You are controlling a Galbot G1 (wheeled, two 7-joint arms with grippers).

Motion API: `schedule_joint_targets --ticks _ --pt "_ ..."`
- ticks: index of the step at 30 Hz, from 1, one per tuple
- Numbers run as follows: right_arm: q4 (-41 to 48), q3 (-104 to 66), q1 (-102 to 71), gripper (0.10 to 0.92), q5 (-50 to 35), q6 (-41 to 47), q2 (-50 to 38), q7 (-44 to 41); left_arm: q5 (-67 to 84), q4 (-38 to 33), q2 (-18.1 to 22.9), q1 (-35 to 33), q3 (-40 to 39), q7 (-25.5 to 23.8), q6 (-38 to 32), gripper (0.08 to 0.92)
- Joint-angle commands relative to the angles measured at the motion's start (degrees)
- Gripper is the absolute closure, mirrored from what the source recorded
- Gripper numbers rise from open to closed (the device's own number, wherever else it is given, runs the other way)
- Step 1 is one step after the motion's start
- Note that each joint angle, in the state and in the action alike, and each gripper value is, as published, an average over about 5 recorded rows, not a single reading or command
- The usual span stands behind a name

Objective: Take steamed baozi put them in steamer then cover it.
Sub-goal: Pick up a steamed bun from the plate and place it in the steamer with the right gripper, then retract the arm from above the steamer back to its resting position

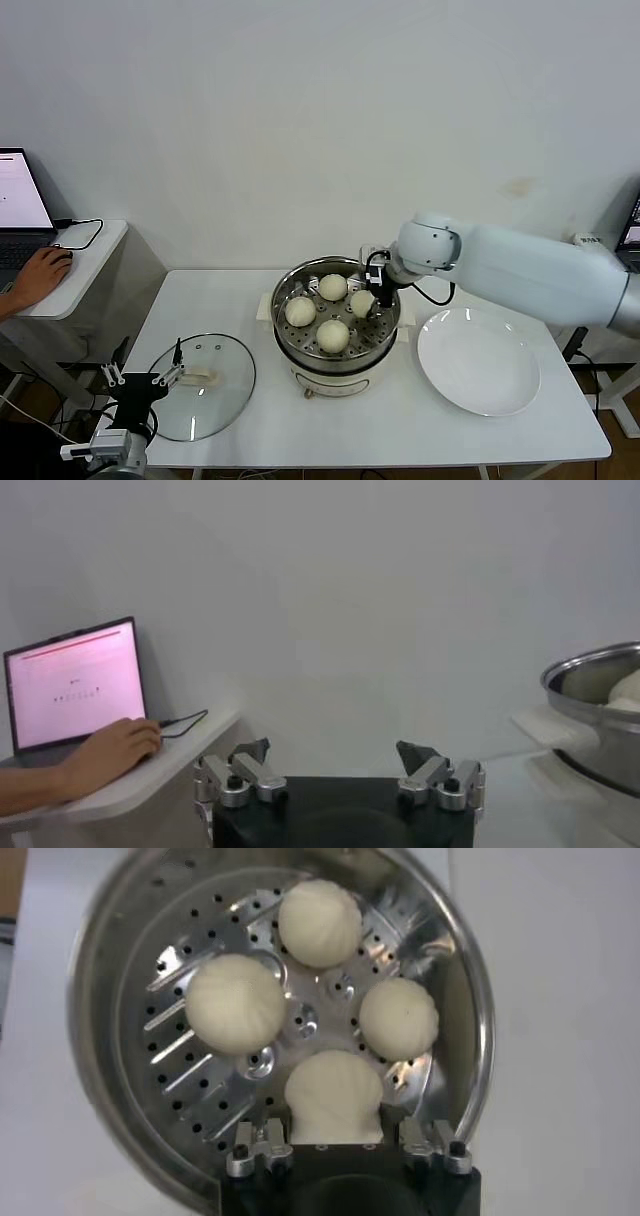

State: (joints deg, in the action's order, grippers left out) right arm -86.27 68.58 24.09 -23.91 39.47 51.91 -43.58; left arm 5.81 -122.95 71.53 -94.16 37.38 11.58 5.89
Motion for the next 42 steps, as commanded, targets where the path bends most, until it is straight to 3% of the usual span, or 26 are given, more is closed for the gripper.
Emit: schedule_joint_targets --ticks 1,8,18,25,30,35,42 --pt "3.83 -0.96 -4.29 0.466 2.52 0.58 2.08 1.25 0.05 0.23 0.04 0.01 0.04 0.00 -0.10 0.177" --pt "3.12 -2.62 -4.30 0.455 1.59 0.29 1.65 1.83 0.03 0.33 -0.08 -0.05 0.02 0.04 -0.14 0.177" --pt "-9.83 -9.81 -1.89 0.219 -4.71 0.64 -8.69 4.51 0.16 0.41 -0.71 0.18 0.08 0.02 -0.11 0.177" --pt "-20.16 -28.98 -22.52 0.203 -10.32 -3.29 -21.49 27.34 0.49 0.59 -0.73 0.47 0.05 0.02 -0.61 0.177" --pt "-24.12 -52.34 -50.63 0.202 -6.15 -15.92 -24.39 40.06 0.57 0.19 -0.96 -0.13 0.55 -0.11 -1.37 0.177" --pt "-23.59 -81.72 -83.66 0.203 4.01 -31.96 -14.04 43.06 0.30 -0.57 -0.18 -0.41 0.55 -0.28 -1.36 0.177" --pt "-21.87 -104.17 -102.68 0.203 15.19 -48.64 8.46 39.20 -1.25 2.27 1.63 -0.60 -0.66 0.53 -3.15 0.177"
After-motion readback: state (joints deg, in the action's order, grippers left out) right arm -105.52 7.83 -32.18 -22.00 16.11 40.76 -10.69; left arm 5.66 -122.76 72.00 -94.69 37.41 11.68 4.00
